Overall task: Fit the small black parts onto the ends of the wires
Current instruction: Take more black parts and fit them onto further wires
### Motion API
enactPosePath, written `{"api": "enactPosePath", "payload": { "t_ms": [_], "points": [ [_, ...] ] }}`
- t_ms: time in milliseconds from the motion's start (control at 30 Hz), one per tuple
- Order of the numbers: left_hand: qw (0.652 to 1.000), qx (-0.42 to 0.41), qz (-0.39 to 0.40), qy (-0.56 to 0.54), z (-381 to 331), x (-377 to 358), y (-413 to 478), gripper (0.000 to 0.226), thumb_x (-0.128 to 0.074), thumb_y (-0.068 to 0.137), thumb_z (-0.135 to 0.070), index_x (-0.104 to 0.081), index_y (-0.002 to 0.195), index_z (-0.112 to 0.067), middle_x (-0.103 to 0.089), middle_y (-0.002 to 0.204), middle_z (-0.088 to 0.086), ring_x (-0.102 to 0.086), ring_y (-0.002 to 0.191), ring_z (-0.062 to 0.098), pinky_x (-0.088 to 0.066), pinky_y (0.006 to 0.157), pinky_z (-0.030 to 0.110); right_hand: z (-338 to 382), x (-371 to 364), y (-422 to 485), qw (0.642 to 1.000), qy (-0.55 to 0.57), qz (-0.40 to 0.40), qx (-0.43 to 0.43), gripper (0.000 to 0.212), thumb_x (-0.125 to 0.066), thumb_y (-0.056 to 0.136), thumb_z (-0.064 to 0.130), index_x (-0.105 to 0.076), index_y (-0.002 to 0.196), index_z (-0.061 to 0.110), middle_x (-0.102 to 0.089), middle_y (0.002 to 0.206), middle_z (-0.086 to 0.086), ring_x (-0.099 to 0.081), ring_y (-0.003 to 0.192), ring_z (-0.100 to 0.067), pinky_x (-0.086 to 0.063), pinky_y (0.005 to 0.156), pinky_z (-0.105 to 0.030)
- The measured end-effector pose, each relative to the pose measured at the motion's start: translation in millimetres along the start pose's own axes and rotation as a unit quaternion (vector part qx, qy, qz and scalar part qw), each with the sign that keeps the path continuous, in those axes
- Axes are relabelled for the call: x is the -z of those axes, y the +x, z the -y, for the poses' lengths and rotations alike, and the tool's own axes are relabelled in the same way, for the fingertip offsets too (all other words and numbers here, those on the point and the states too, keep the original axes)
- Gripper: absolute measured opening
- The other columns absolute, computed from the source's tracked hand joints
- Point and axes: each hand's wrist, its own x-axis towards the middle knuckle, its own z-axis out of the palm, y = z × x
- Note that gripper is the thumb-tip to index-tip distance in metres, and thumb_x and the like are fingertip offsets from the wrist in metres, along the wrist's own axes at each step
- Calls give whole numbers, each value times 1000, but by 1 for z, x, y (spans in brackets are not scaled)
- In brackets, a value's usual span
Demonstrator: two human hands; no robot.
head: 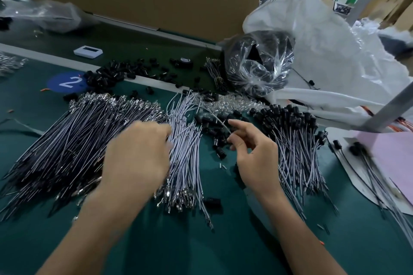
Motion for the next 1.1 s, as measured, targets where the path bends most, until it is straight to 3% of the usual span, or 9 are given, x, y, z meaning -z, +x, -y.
{"api": "enactPosePath", "payload": {
  "t_ms": [133,233,400,533,667,767,833,933,1100],
  "points": [
    [985,43,39,165,16,1,46,22,-66,90,-17,-68,111,-22,-65,97,2,-53,87,23,-39,71,32,-2,1,2,1000,-2,-30,-7,17,-61,93,2,-72,100,14,-70,82,8,-66,71,-4,-53,67,-16],
    [981,64,89,159,21,-7,50,16,-64,89,-12,-72,99,-21,-58,78,0,-49,68,21,-39,60,30,-3,0,2,999,-16,-35,-6,15,-63,93,4,-71,98,15,-68,81,11,-64,75,-2,-50,68,-11],
    [992,55,66,95,27,-17,49,14,-62,87,-4,-69,87,-16,-64,84,2,-58,71,24,-41,59,33,-1,-2,1,999,-23,-35,8,14,-63,92,5,-72,98,14,-67,83,14,-63,81,0,-48,70,-9],
    [997,51,27,58,21,-9,44,10,-60,91,-6,-65,91,-14,-62,85,4,-55,70,25,-40,60,33,0,1,3,999,-4,-53,3,13,-63,92,5,-71,96,15,-68,81,12,-64,77,-3,-49,67,-11],
    [987,-75,-78,-116,-1,4,30,4,-65,91,-9,-66,92,-12,-66,75,1,-58,62,19,-45,56,29,3,5,5,994,84,-46,-44,12,-64,93,10,-70,88,18,-70,75,3,-67,71,-12,-56,66,-24],
    [954,-214,-66,-200,-32,9,18,13,-68,86,1,-72,94,-9,-73,85,2,-67,67,19,-58,62,34,7,12,8,967,222,-12,-120,11,-63,94,12,-70,87,7,-73,76,-6,-70,70,-17,-55,67,-23],
    [938,-271,-47,-212,-49,3,14,19,-67,83,6,-74,93,-9,-73,89,0,-68,71,21,-58,66,37,9,16,10,940,295,4,-174,14,-61,94,12,-70,88,4,-73,76,-10,-70,70,-19,-55,66,-24],
    [928,-312,-18,-204,-64,-13,10,22,-64,84,6,-73,95,-11,-71,93,-2,-67,76,19,-58,69,35,10,19,11,911,344,14,-228,16,-63,93,13,-74,81,12,-73,75,-8,-68,68,-16,-54,62,-23],
    [913,-365,-23,-179,-69,-26,7,25,-70,63,13,-69,74,-9,-68,78,-1,-65,72,19,-58,57,30,9,26,16,870,403,21,-284,15,-62,92,10,-72,83,8,-74,85,-14,-70,70,-16,-54,58,-21]
  ]
}}
